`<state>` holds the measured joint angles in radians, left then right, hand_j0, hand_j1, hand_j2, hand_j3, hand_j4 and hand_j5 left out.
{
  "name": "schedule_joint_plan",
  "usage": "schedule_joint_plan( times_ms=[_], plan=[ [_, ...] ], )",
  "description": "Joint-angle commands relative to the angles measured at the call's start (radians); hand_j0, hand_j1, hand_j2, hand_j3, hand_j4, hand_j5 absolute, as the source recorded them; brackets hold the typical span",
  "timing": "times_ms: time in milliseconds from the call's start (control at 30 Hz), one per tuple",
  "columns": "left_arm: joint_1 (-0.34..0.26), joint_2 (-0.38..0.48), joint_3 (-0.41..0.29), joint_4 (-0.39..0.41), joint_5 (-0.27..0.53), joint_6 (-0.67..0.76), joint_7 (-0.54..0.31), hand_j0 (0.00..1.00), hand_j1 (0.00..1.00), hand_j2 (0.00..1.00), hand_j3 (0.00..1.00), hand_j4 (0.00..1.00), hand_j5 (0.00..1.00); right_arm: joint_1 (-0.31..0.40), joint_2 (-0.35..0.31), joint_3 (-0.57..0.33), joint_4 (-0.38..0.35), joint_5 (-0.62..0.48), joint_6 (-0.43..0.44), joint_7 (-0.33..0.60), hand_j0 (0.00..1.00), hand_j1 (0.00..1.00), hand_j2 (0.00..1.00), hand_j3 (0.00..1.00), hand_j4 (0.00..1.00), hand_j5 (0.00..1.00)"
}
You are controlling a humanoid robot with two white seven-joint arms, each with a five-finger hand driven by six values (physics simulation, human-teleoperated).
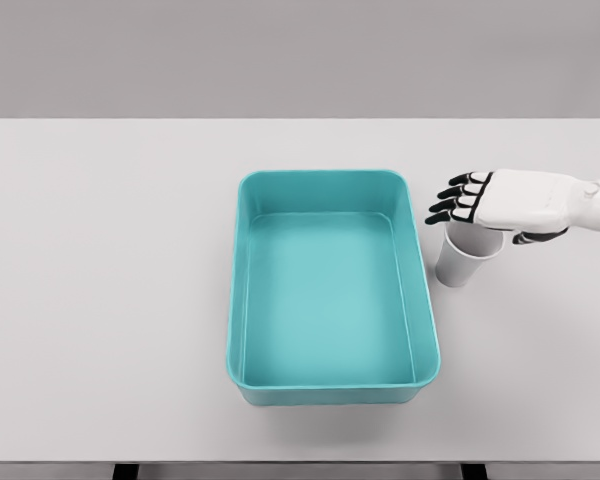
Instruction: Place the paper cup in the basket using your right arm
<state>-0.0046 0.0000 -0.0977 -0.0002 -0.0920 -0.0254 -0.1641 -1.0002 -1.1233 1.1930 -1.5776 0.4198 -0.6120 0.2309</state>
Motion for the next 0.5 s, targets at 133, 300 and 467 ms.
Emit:
schedule_joint_plan(
  times_ms=[133,300,467],
  plan=[
    [0.002,0.0,0.001,0.0,0.0,0.001,0.0,1.0,1.0,1.0,1.0,1.0,1.0,0.018,0.007,-0.001,-0.002,-0.004,0.001,-0.001,1.0,1.0,1.0,1.0,1.0,1.0],
    [0.0,0.0,0.001,0.0,0.0,-0.001,0.0,1.0,1.0,1.0,1.0,1.0,1.0,0.035,0.008,-0.001,-0.002,-0.004,0.001,-0.002,1.0,1.0,1.0,1.0,1.0,1.0],
    [0.002,0.0,0.001,0.0,0.0,-0.001,0.0,1.0,1.0,1.0,1.0,1.0,1.0,0.038,0.008,-0.001,-0.002,-0.004,0.001,-0.002,1.0,1.0,1.0,1.0,1.0,1.0]
  ],
)
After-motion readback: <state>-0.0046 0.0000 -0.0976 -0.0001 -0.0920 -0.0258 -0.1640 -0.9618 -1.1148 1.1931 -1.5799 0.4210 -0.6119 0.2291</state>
